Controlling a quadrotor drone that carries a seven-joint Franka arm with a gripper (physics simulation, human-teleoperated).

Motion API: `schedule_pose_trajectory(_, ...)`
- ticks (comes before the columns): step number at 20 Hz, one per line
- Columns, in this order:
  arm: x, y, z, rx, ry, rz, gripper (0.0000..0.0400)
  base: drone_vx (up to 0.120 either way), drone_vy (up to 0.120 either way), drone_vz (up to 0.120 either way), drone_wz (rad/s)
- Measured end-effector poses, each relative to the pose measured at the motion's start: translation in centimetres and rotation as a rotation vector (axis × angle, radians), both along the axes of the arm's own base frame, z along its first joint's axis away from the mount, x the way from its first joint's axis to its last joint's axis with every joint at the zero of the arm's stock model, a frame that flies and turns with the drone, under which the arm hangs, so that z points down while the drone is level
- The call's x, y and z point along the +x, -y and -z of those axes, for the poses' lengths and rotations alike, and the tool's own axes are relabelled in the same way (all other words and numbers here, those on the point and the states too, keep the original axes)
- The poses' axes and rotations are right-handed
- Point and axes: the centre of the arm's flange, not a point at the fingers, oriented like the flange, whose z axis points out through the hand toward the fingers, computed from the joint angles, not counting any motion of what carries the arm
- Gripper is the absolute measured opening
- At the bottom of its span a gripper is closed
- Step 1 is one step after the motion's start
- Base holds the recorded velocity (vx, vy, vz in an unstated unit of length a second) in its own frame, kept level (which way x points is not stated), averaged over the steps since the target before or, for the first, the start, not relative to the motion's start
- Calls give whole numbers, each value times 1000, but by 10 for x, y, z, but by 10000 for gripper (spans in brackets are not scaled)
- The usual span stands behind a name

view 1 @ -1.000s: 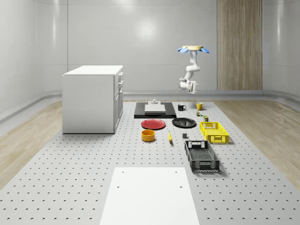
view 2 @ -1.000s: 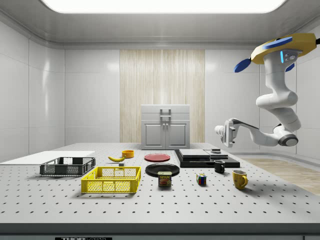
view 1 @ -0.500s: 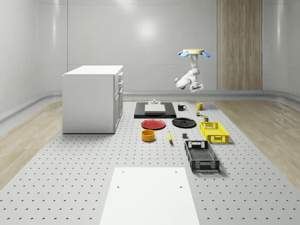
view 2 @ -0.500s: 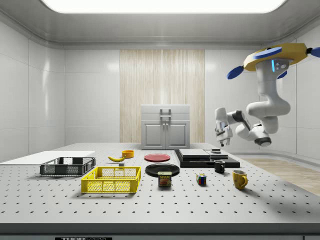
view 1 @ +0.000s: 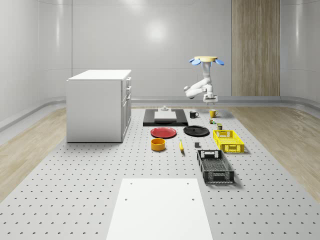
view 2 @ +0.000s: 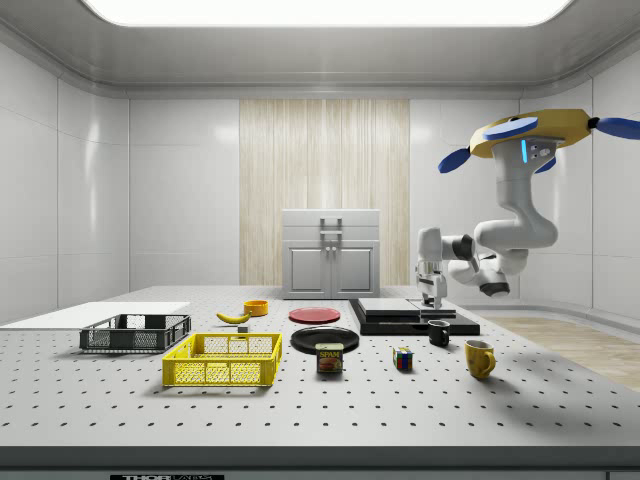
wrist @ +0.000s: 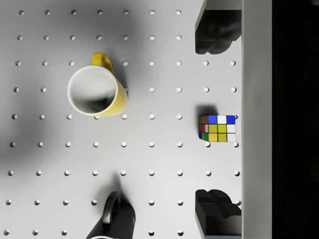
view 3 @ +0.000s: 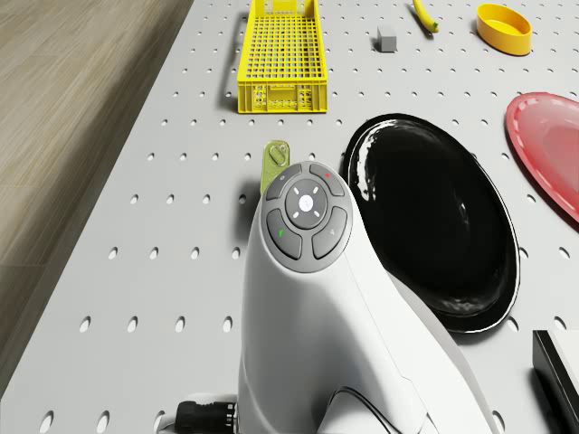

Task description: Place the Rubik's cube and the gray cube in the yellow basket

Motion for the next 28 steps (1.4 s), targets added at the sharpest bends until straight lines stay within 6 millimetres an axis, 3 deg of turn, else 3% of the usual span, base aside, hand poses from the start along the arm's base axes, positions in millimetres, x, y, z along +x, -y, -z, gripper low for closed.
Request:
schedule_pose_trajectory(14, 0, 3, 0, -35, -1, 1, 400, 109, -17, -120, 0)
schedule_pose_trajectory(22, 0, 4, 0, -38, -2, 1, 400, 5, 0, -100, 0)
schedule_pose_trajectory(28, 0, 4, 0, -38, -2, 0, 400, 67, 0, -93, 0)
